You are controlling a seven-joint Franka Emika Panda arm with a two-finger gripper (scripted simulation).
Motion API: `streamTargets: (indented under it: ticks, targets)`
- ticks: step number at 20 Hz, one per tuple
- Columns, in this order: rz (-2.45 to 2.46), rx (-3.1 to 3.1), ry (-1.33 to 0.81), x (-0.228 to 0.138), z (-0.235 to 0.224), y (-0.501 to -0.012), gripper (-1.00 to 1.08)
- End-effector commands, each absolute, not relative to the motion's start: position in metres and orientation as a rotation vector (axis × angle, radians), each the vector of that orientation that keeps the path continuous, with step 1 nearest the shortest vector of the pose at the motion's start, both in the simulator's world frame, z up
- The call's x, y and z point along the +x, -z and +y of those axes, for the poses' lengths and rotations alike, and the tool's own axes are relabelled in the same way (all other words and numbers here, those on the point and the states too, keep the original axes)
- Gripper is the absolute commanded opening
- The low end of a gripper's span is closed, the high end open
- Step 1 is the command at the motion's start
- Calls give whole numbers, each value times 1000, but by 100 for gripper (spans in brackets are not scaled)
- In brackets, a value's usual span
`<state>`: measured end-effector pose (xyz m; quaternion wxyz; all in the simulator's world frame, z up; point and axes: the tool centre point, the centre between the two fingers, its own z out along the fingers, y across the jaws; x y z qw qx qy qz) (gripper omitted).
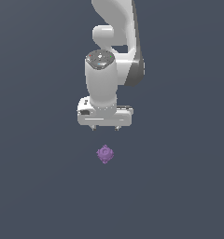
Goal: Pick up the object and move it to a goal position.
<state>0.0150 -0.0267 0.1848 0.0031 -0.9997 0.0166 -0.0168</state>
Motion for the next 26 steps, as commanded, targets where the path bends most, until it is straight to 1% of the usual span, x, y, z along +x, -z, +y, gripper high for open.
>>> streamTargets:
  ticks: [1,10,18,26]
  targets:
    - [52,-3135,53,15,-27,-185,100]
    - [2,-3141,59,18,-3,-195,100]
    - [55,-3138,56,21,-5,-191,100]
    - [251,-3122,44,29,-9,-175,100]
